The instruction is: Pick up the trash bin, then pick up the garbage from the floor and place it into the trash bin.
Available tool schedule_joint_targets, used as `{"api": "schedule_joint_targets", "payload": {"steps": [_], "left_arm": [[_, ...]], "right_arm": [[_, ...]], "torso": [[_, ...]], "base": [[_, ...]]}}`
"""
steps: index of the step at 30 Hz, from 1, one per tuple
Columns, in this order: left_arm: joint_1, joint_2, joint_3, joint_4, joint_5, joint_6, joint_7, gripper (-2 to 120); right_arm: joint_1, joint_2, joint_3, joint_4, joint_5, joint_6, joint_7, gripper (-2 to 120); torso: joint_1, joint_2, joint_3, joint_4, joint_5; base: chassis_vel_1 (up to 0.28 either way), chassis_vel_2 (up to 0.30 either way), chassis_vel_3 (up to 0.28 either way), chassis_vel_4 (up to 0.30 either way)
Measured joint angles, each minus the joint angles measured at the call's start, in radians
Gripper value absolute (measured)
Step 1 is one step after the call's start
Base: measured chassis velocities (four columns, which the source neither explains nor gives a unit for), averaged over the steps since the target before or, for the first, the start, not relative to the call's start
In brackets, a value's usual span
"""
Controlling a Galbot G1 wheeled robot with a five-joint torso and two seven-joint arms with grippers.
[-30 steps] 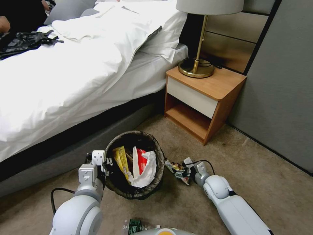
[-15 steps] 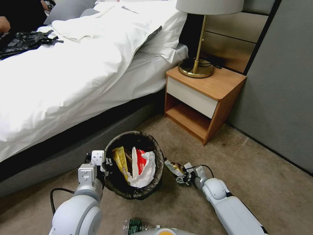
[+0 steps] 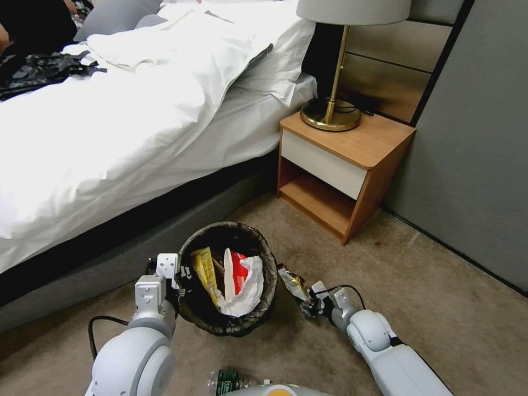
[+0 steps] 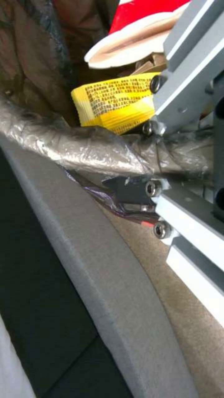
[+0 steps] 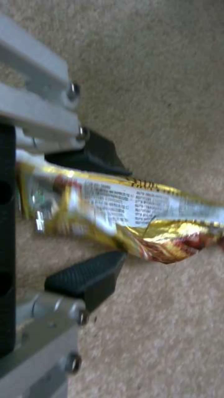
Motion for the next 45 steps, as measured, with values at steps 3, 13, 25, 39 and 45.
{"api": "schedule_joint_targets", "payload": {"steps": [3, 13, 25, 39, 45], "left_arm": [[0.001, 0.002, -0.001, 0.000, 0.000, 0.000, 0.000, 0], [0.004, 0.005, -0.003, -0.001, -0.001, 0.000, 0.000, 0], [0.006, 0.002, 0.000, -0.007, 0.003, 0.000, 0.001, 0], [0.005, 0.001, -0.002, -0.008, 0.002, 0.000, 0.000, 0], [0.005, 0.002, -0.005, -0.009, 0.001, 0.000, 0.000, 0]], "right_arm": [[0.004, 0.005, -0.004, -0.001, -0.001, 0.000, 0.000, 37], [0.020, 0.014, -0.003, -0.043, -0.002, 0.006, 0.000, 0], [0.007, 0.013, 0.032, -0.029, -0.003, 0.020, -0.002, 0], [-0.108, -0.024, 0.239, 0.320, 0.062, 0.022, 0.011, 0], [-0.168, -0.028, 0.338, 0.451, 0.120, 0.022, 0.008, 0]], "torso": [[0.000, 0.000, 0.000, 0.0000, 0.0001], [0.000, 0.000, 0.000, 0.0000, 0.0000], [0.000, 0.000, 0.000, 0.0000, 0.0001], [0.000, 0.000, 0.000, 0.0001, 0.0000], [0.000, 0.000, 0.000, -0.0001, 0.0002]], "base": [[0.000, 0.000, 0.000, 0.000], [0.000, 0.000, 0.000, 0.000], [0.000, 0.000, 0.000, 0.000], [0.000, 0.000, 0.000, 0.000], [0.000, 0.000, 0.000, 0.000]]}}
